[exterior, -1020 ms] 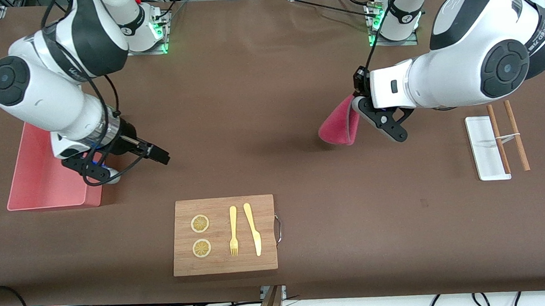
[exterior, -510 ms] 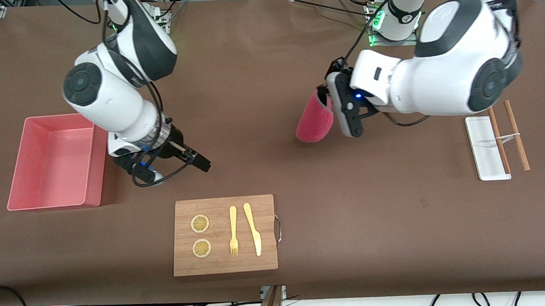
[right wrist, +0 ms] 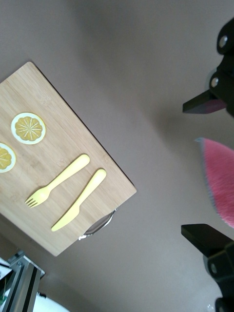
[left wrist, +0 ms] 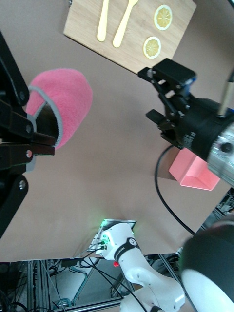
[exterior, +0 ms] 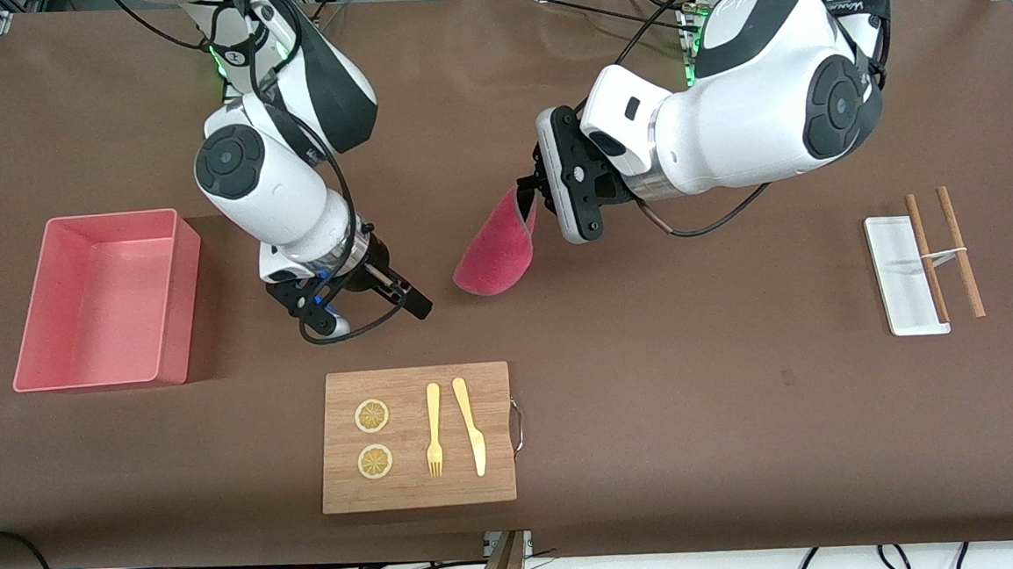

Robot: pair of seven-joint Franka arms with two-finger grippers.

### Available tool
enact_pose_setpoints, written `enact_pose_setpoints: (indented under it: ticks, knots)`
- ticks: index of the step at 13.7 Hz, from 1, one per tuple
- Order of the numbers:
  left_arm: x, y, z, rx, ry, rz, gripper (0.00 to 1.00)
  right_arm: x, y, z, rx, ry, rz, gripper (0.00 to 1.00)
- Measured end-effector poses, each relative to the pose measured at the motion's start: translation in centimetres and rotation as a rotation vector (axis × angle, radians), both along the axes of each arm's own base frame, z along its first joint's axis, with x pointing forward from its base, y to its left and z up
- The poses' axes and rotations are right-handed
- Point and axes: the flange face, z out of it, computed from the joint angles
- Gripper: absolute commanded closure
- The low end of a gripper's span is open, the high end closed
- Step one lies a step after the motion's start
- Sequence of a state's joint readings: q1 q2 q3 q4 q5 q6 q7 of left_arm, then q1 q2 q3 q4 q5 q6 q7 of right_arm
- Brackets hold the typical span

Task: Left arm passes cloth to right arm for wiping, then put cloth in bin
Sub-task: 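Carry the cloth to mid-table with the left gripper while the right gripper approaches, then grasp the hanging cloth edge with the right gripper below the left gripper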

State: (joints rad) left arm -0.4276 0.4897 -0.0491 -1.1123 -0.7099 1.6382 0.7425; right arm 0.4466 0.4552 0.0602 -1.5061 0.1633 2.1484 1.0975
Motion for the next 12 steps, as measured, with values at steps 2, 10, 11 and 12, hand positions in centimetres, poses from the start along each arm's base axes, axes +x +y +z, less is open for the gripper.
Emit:
enact_pose_setpoints:
  ticks: [2, 10, 11, 12]
  knots:
    - [0.2, 0.2, 0.3, -0.018, -0.019, -0.010, 1.00, 0.2, 0.2, -1.7, -0.008, 0.016, 0.001, 0.00]
    - [-0.8, 0.9, 4.8, -0.087, -0.069, -0.007, 1.00, 0.3, 2.8, -6.9, 0.016, 0.016, 0.003, 0.00]
    - [-1.0, 1.1, 5.4, -0.089, -0.076, -0.006, 1.00, 0.1, 3.1, -7.1, 0.036, 0.031, -0.006, 0.00]
    - [-1.0, 1.3, 5.7, -0.090, -0.080, -0.005, 1.00, -0.1, 3.5, -7.1, 0.061, 0.047, -0.016, 0.00]
